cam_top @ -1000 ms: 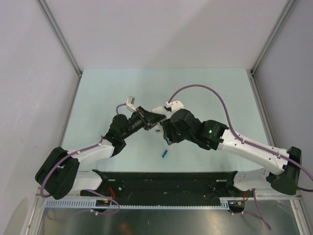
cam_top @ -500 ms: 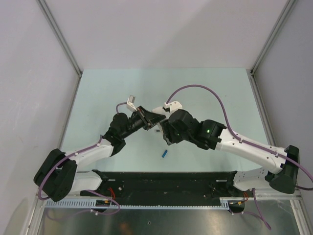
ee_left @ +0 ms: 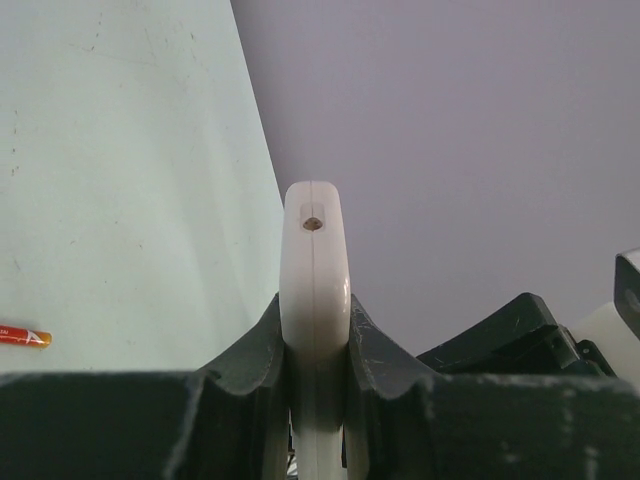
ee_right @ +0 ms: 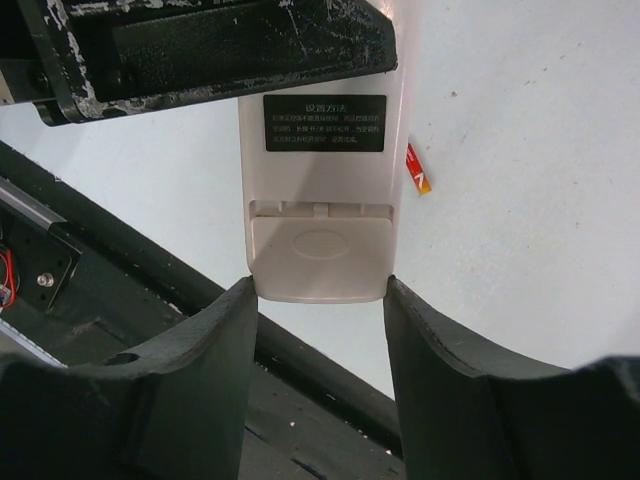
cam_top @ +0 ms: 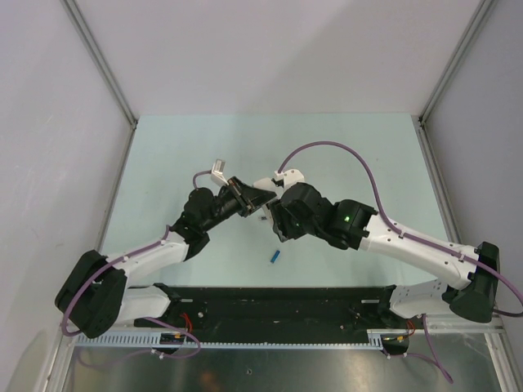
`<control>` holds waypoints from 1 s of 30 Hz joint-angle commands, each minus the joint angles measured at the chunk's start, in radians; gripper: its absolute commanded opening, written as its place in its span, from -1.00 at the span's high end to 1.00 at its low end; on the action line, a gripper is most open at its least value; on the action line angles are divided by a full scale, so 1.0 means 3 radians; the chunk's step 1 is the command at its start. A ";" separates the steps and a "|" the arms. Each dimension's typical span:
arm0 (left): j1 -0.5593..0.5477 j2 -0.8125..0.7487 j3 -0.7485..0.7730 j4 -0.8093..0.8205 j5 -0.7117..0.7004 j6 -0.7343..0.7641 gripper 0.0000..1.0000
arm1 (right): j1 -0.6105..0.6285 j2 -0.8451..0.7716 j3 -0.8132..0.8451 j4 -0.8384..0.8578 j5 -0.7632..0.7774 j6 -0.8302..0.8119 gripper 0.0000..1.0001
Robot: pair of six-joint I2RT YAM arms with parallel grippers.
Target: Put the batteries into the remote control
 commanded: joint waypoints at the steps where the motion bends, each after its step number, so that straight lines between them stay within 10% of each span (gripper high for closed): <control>1: 0.0013 -0.0066 0.0136 -0.0053 -0.0048 0.0117 1.00 | 0.0013 -0.0030 0.0167 -0.0066 0.0078 -0.0002 0.00; 30: 0.0401 -0.0285 -0.0098 -0.0053 -0.0130 0.0071 1.00 | -0.0298 -0.0255 -0.0271 -0.0056 0.0294 0.0131 -0.15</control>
